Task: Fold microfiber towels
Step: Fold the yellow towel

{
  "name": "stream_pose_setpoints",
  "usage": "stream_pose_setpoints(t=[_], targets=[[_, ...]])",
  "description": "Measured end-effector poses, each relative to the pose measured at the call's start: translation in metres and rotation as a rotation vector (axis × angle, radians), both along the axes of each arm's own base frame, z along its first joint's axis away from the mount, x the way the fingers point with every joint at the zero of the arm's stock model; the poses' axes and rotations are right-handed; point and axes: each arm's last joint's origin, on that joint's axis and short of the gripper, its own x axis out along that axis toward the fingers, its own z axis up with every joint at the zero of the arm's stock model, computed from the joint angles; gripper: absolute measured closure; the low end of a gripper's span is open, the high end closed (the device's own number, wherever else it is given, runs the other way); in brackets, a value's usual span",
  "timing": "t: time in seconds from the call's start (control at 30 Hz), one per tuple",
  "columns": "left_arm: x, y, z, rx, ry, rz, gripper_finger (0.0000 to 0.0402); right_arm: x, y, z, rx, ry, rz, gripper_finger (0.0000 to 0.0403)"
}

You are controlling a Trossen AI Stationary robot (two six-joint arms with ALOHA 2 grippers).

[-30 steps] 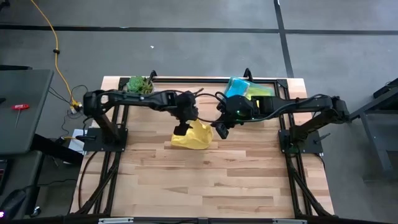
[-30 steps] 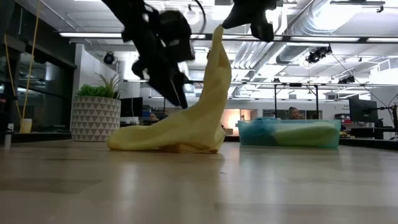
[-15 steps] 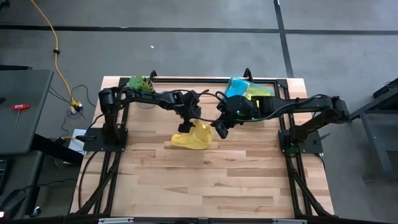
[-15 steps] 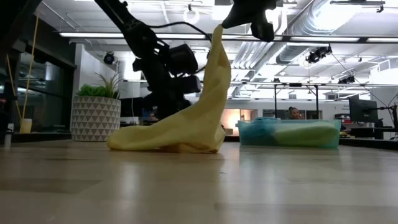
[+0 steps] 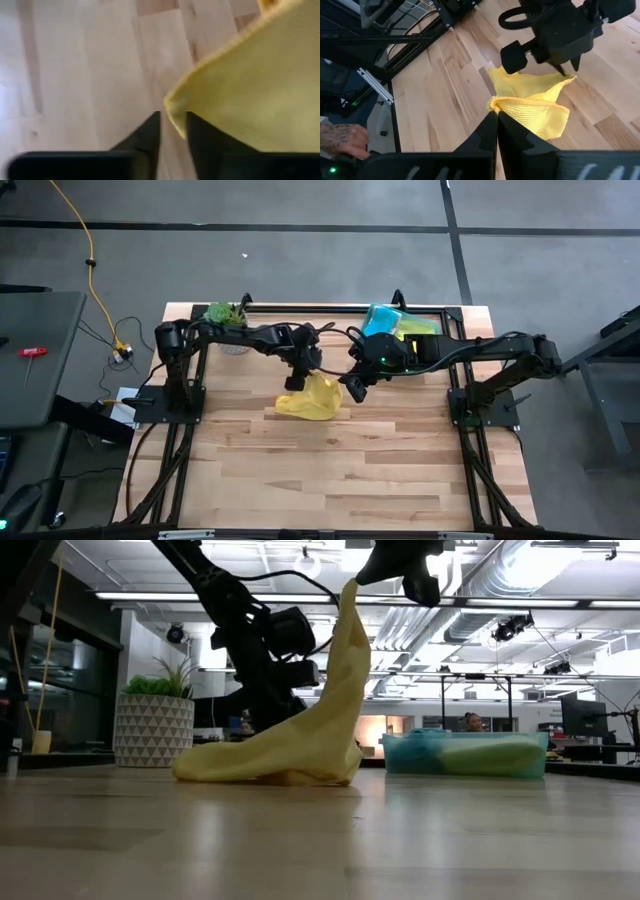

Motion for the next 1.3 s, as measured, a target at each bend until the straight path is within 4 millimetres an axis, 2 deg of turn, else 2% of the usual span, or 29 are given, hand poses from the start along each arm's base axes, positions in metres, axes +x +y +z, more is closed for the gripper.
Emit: stream_pose_setpoints(t=[0.1,0.17,0.4,0.63,0.73,0.87,1.1,1.2,1.3], targets=[[0.000,0.002,0.001,-0.003,-0.011,0.011,0.0385,0.000,0.000,0.000,-0.001,0.000,0.000,0.0403],[0.001,0.002,0.000,-0.008,-0.019,0.024,0.0388,0.000,0.000,0.000,-0.001,0.000,0.001,0.0403],[0.005,0.001,0.008,0.065,0.030,0.058,0.0299,0.000,0.000,0.000,-0.001,0.001,0.001,0.0403],[0.011,0.000,0.018,0.032,0.002,-0.010,0.0205,0.000,0.000,0.000,0.007,0.003,0.011,0.0403],[0.014,-0.004,0.015,-0.002,-0.020,-0.081,0.0185,0.000,0.000,0.000,0.007,0.003,0.011,0.0403],[0.019,-0.007,0.006,0.001,-0.019,-0.115,0.0182,0.000,0.001,0.000,0.012,0.003,0.011,0.0403],[0.022,-0.006,0.001,0.024,-0.014,-0.111,0.0203,0.000,0.001,0.000,0.012,0.000,0.011,0.0403],[0.019,-0.006,0.002,0.036,0.008,-0.107,0.0250,0.000,0.001,0.000,0.012,-0.002,0.011,0.0403],[0.018,-0.006,0.002,0.028,0.024,-0.106,0.0332,0.000,0.001,0.000,0.012,-0.002,0.011,0.0403]])
